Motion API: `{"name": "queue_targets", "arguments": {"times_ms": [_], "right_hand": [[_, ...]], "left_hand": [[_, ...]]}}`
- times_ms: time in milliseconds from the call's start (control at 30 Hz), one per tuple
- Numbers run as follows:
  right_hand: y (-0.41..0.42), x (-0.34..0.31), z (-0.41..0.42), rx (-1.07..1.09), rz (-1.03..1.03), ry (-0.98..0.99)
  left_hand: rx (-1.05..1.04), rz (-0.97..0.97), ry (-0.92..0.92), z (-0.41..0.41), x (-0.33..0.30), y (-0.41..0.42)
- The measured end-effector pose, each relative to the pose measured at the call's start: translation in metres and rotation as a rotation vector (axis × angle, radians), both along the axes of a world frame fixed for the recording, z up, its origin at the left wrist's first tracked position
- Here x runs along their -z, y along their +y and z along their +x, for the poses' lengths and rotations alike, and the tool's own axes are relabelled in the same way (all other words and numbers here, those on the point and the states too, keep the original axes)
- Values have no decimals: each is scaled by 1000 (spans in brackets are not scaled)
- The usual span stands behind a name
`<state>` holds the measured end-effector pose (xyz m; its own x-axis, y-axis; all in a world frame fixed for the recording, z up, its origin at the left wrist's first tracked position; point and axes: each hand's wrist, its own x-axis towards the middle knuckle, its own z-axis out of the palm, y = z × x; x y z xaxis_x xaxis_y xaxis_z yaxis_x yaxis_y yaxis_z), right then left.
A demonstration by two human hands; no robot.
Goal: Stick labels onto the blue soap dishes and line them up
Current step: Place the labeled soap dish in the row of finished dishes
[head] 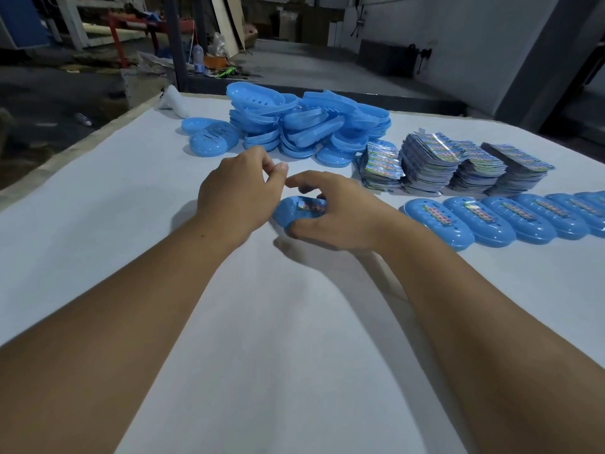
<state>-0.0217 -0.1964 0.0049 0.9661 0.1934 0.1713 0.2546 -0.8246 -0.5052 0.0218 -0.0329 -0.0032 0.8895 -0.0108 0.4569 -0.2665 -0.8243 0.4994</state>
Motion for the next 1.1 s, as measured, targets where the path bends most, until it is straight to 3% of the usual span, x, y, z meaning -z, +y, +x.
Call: {"name": "queue_targets", "arguments": {"times_ms": [167,333,600,1100], "right_hand": [[-12,-7,-2,227,-353,92],[-28,-19,-7,343,-433,212],[-51,-26,-10,475,-452,292],[-52,-35,-17,452,-378,291]], "left_hand": [[-15,22,20,2,2,1],[8,47,50,-2,1,1],[25,64,88,-7,-3,-1],[43,64,116,-8,-4,-1]]}}
